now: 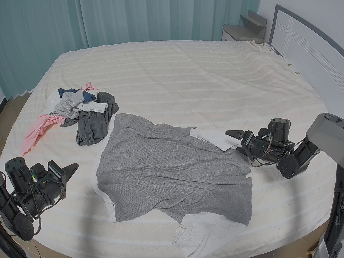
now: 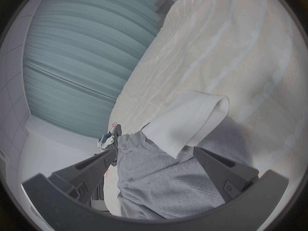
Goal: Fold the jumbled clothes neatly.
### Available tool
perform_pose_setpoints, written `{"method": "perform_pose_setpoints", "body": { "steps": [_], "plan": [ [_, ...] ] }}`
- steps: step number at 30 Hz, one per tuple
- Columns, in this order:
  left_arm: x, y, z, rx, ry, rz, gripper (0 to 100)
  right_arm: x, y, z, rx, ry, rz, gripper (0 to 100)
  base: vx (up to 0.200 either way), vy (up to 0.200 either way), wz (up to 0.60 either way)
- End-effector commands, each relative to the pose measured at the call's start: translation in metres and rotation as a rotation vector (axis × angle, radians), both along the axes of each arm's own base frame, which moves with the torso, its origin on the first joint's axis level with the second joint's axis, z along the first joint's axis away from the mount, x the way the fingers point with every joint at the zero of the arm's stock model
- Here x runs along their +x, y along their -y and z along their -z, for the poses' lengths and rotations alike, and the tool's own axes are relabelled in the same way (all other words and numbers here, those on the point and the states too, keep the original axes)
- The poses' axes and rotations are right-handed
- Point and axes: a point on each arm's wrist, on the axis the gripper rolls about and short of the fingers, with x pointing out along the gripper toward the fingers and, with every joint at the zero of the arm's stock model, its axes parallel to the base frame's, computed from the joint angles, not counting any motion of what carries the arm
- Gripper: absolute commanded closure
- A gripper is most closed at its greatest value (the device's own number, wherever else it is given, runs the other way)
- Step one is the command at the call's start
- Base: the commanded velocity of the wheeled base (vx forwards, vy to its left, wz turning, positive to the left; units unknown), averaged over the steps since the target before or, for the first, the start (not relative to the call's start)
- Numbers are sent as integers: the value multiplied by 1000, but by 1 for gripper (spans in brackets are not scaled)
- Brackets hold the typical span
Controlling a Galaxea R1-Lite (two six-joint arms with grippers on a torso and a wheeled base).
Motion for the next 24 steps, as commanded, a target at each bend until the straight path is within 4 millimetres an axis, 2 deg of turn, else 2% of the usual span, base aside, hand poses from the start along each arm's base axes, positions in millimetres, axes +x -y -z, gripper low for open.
{"method": "perform_pose_setpoints", "body": {
  "steps": [1, 6, 14, 16, 17, 20, 21, 24],
  "plan": [
    [-3, 0, 1, -2, -3, 0, 100, 3, -1, 15, -6, -31, -1, 0, 0, 0, 0],
    [-3, 0, 1, -2, -3, -2, 100, 7, -3, 23, -8, -40, -4, 0, 0, 0, 0],
    [-2, -1, 4, 1, -16, -7, 100, 45, -14, 12, 14, 62, -11, 0, 0, 0, 0],
    [-2, -1, 4, 1, -17, -7, 100, 49, -16, 11, 14, 64, -14, 0, 0, 0, 0],
    [-1, -1, 6, 3, -27, -19, 100, 62, -19, 5, 18, 76, -13, 0, 0, 0, 0],
    [0, -2, 8, 9, -37, -43, 100, 82, -21, -12, 31, 130, -5, 0, 0, 0, 0],
    [0, -2, 8, 10, -35, -44, 100, 83, -21, -14, 34, 136, -6, 0, 0, 0, 0],
    [0, -2, 8, 12, -37, -46, 100, 95, -22, -41, 45, 191, -3, 0, 0, 0, 0]
  ]
}}
